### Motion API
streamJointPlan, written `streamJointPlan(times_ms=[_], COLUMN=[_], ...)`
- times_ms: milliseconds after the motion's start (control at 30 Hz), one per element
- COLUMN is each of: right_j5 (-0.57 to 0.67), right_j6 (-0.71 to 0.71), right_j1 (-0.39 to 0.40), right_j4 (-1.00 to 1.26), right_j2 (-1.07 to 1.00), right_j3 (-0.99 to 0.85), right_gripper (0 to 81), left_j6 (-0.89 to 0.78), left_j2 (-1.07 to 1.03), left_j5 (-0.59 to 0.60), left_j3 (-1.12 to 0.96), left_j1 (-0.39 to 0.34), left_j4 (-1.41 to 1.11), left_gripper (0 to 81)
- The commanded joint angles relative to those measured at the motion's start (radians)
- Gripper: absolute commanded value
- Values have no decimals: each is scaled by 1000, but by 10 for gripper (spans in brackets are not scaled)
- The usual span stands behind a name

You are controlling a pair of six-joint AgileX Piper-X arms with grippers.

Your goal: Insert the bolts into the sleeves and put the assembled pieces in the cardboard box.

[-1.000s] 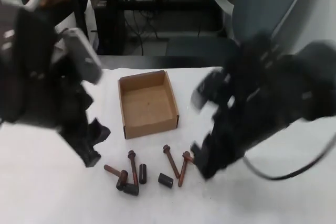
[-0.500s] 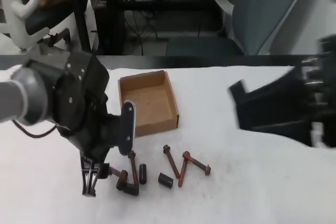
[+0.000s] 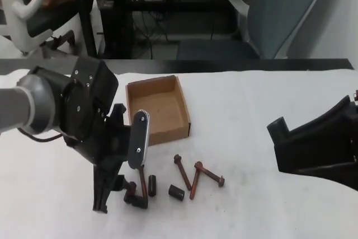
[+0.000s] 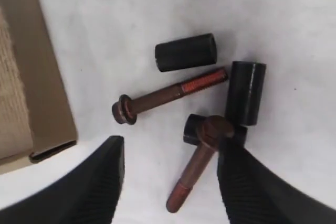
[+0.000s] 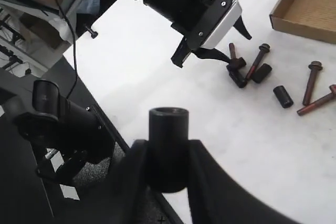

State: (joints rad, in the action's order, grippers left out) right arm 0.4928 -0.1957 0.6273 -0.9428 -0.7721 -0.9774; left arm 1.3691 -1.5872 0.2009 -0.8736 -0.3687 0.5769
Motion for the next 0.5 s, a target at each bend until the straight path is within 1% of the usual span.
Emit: streamJointPlan(times_ms=[0, 133, 267, 333, 467], right_j5=[-3, -27, -33, -33, -39], right_j6=[5, 5, 5, 9, 9], right_j1=[0, 0, 0, 0, 0], right_j4=[-3, -3, -3, -3, -3], right_j2=[5, 5, 5, 5, 5], right_j3=[-3, -3, -3, -3, -3], right_gripper=[6, 6, 6, 6, 6], left_j6=[4, 4, 8, 8, 8], left_j2=[2, 2, 2, 2, 2], left_j5=[19, 105, 100, 94, 86], left_j3=[-3, 18, 45, 54, 55], left_j1=[-3, -3, -3, -3, -3], left_j4=[29, 19, 1, -8, -71], left_gripper=[508, 508, 497, 451, 328])
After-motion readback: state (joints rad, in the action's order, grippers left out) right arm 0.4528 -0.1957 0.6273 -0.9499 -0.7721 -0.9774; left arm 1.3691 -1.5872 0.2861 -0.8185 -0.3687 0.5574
